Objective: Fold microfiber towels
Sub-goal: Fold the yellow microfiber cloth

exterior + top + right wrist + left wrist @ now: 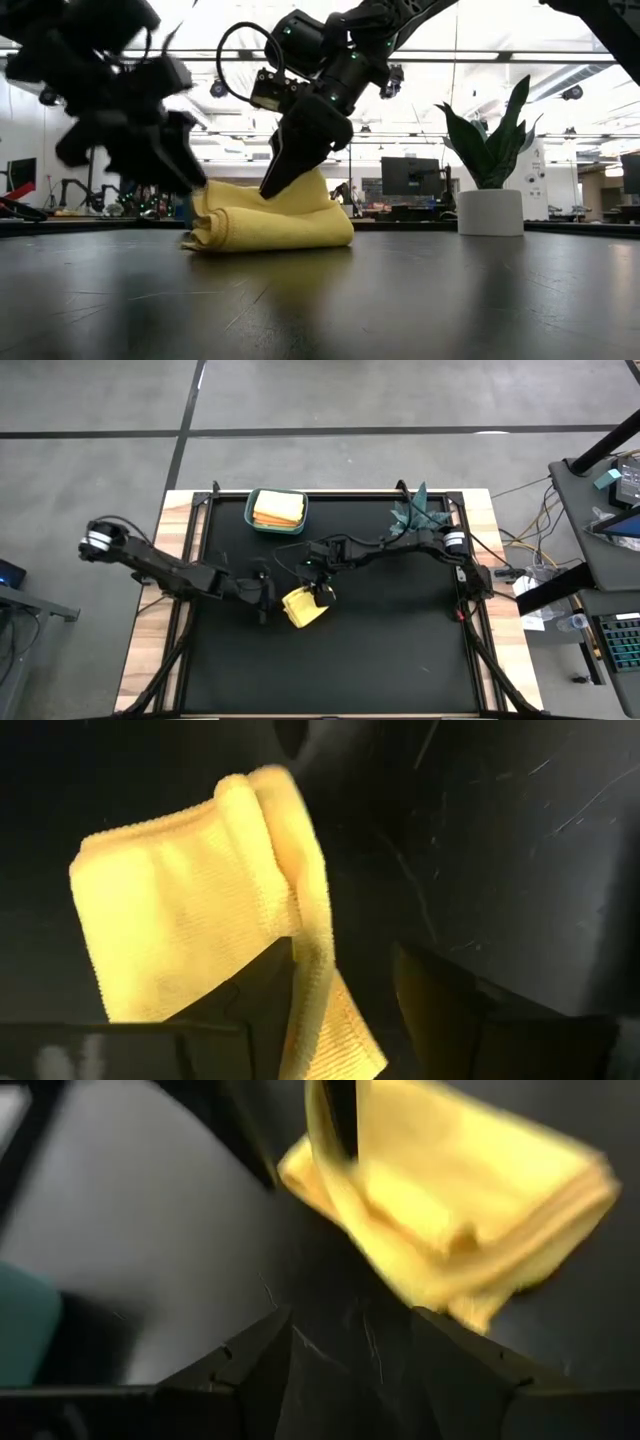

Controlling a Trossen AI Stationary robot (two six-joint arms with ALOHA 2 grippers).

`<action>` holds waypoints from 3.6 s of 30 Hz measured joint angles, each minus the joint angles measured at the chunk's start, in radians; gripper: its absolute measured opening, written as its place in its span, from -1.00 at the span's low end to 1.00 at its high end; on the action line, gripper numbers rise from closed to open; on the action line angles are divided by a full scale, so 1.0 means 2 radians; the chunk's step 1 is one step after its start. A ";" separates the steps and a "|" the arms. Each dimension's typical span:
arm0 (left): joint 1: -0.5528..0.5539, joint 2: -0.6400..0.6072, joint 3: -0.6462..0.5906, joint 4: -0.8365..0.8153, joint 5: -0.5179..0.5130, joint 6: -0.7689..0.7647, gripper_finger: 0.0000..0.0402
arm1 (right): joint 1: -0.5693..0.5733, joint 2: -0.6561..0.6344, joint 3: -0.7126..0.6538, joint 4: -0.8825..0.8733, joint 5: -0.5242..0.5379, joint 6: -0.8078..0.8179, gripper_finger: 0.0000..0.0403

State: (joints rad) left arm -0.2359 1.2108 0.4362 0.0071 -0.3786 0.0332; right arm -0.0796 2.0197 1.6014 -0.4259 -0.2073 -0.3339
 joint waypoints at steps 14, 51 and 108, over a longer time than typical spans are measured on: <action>-0.005 -0.022 -0.001 0.080 0.003 -0.031 -0.05 | -0.009 -0.008 0.095 -0.122 0.002 -0.043 -0.24; 0.001 0.104 -0.004 0.087 -0.033 -0.101 -0.60 | -0.006 -0.032 -0.059 -0.020 0.065 0.010 -0.96; -0.070 0.225 -0.048 0.374 0.051 -0.272 -1.00 | 0.079 0.070 -0.215 0.553 0.274 0.229 -0.96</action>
State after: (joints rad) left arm -0.3767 1.6600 0.3408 0.7557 -0.2763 -0.5106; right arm 0.0775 2.1601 1.1706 0.6796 0.3409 0.1235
